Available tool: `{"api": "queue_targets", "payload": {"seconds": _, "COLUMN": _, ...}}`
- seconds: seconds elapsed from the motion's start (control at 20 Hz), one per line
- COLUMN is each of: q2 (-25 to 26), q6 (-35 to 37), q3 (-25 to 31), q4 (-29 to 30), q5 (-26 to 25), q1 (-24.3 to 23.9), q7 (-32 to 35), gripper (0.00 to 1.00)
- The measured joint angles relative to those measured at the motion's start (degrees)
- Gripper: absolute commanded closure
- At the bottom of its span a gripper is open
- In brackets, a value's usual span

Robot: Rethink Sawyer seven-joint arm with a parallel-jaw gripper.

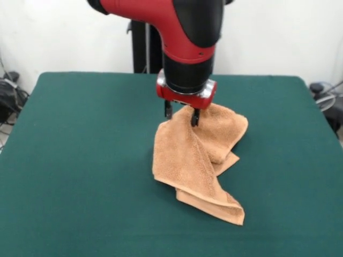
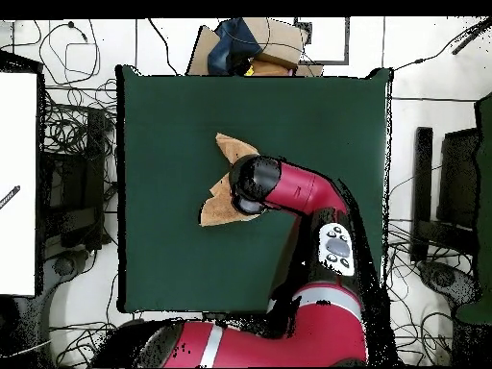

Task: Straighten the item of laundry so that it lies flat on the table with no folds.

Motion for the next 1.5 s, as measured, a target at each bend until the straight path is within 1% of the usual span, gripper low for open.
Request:
{"api": "queue_targets", "payload": {"seconds": 0.2, "q2": 0.12, "q6": -0.27, "q3": 0.21, "q4": 0.01, "q5": -1.26, "q1": -0.09, "q7": 0.0, "gripper": 0.0}}
{"api": "queue_targets", "payload": {"seconds": 1.5, "q2": 0.55, "q6": -0.27, "q3": 0.68, "q4": 0.26, "q5": -1.28, "q1": -0.67, "q7": 0.0, "gripper": 0.0}}
